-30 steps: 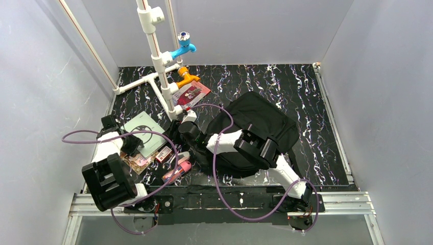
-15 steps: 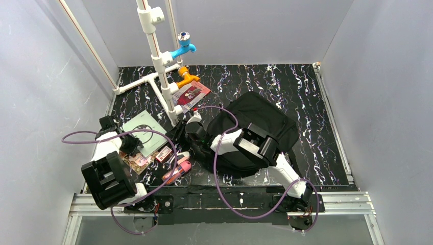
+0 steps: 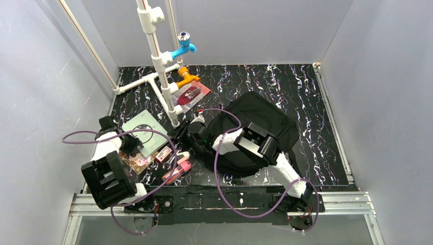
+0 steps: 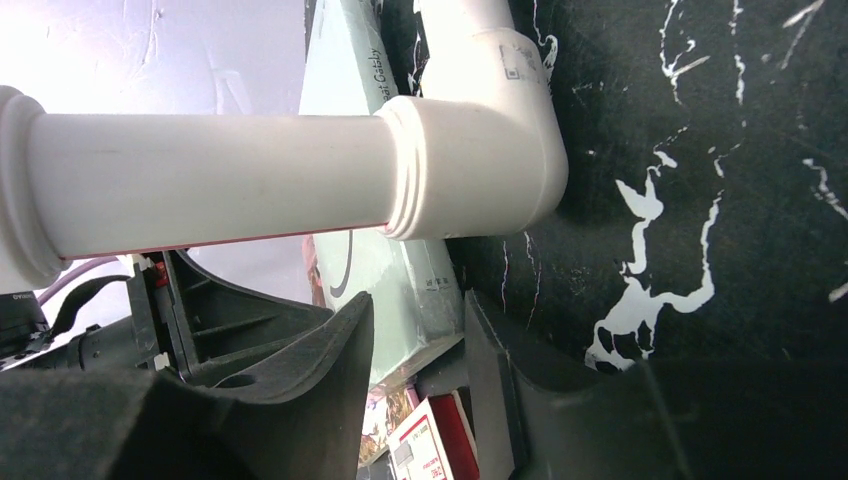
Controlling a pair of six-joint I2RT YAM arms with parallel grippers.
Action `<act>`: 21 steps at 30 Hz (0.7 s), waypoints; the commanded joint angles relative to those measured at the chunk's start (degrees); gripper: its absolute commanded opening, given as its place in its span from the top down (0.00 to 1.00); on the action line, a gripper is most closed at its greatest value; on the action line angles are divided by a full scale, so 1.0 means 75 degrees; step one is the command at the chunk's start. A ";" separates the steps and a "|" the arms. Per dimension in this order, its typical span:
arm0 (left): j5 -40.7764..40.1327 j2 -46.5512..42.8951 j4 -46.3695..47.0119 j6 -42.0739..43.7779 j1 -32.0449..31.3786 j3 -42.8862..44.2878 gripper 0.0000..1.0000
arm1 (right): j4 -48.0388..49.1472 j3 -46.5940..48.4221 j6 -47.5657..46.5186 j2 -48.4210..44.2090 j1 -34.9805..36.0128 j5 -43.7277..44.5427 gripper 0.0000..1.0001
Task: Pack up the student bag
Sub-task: Pick up the book from the center of the board.
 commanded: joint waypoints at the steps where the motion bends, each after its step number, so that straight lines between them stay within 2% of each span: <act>1: 0.0420 0.0242 -0.0209 -0.0023 -0.0123 -0.0339 0.87 | 0.0939 0.0214 0.0392 -0.0440 0.0448 -0.0947 0.58; 5: 0.0493 0.0269 -0.0182 -0.0031 -0.0125 -0.0373 0.87 | 0.1138 -0.0002 0.0660 -0.0456 0.0483 -0.0984 0.64; 13: 0.0635 0.0278 -0.0185 0.0098 -0.0126 -0.0324 0.87 | 0.1207 -0.0279 0.0139 -0.0949 0.0648 -0.1098 0.64; 16: 0.0726 0.0267 -0.0194 0.0137 -0.0121 -0.0345 0.87 | 0.1532 -0.0452 0.0302 -0.1011 0.0702 -0.1367 0.64; 21: 0.1095 0.0184 -0.0107 0.0136 -0.0127 -0.0350 0.79 | 0.1006 -0.0399 -0.0115 -0.1153 0.0873 -0.1321 0.67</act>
